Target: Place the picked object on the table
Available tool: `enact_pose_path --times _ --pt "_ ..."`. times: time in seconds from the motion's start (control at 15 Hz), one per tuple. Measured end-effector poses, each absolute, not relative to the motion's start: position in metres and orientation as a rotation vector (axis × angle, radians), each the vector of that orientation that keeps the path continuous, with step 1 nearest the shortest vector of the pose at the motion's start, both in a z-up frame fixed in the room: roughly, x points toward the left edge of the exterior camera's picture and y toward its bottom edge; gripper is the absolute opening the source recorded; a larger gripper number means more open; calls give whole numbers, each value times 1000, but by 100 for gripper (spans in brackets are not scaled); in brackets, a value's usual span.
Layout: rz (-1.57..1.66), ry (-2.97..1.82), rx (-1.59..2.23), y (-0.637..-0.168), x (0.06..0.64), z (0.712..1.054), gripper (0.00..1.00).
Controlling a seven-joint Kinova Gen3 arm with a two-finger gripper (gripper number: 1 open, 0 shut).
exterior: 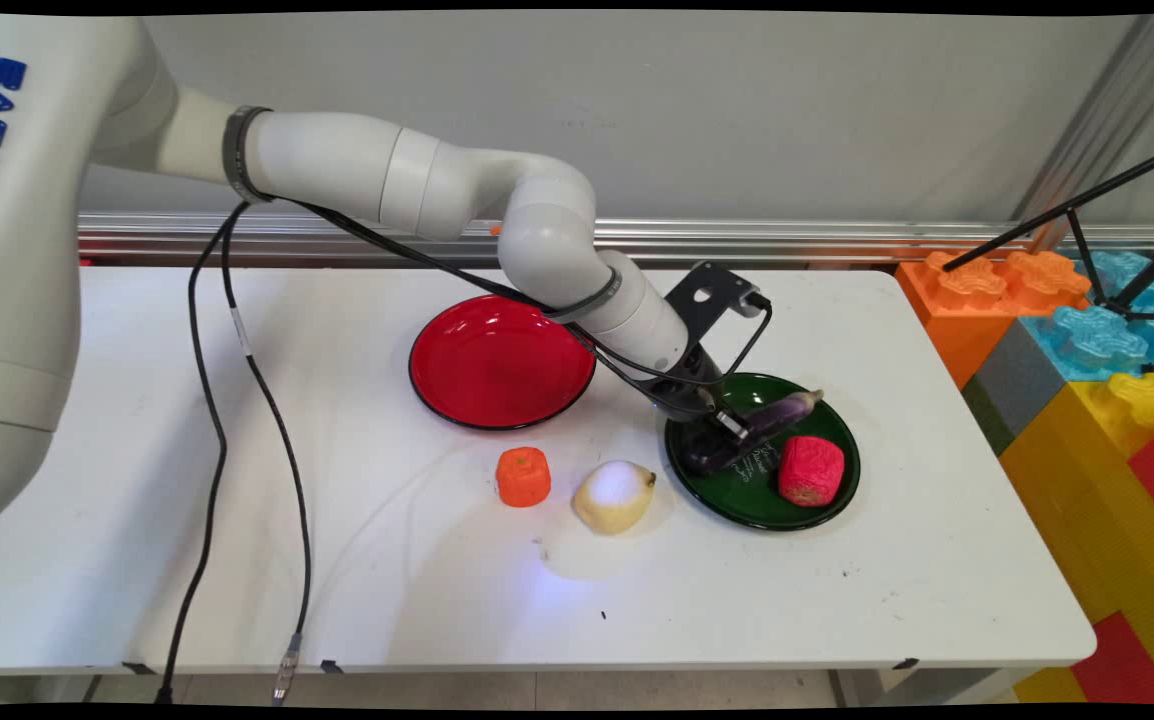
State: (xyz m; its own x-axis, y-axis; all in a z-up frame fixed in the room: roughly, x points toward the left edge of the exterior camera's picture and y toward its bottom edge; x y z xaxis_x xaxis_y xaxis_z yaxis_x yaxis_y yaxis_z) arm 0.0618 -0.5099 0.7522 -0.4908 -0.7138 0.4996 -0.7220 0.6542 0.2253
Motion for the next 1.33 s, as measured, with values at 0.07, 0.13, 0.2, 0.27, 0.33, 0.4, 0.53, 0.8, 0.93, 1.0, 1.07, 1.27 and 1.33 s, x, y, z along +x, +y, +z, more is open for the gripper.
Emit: enact_pose_path --times 0.07,0.13,0.2,0.27,0.33,0.4,0.53,0.8,0.93,1.0,1.07,1.27,1.33 --pt "24 -2304 1111 -510 62 754 0" --pt "27 -2302 1111 -509 62 756 0" --pt "33 -2296 1111 -509 63 759 0" --pt "38 -2290 1110 -509 64 762 0" --pt "42 -2284 1108 -509 64 767 0" --pt "44 -2280 1105 -508 65 772 0" --pt "50 -2274 1096 -507 67 782 0" --pt "77 -2262 1064 -502 80 815 0" --pt "91 -2263 1035 -497 89 833 0" --pt "98 -2267 1015 -494 95 843 0" --pt "102 -2271 1001 -491 99 849 0" --pt "103 -2293 944 -476 117 871 0" --pt "100 -2306 918 -468 124 878 0"
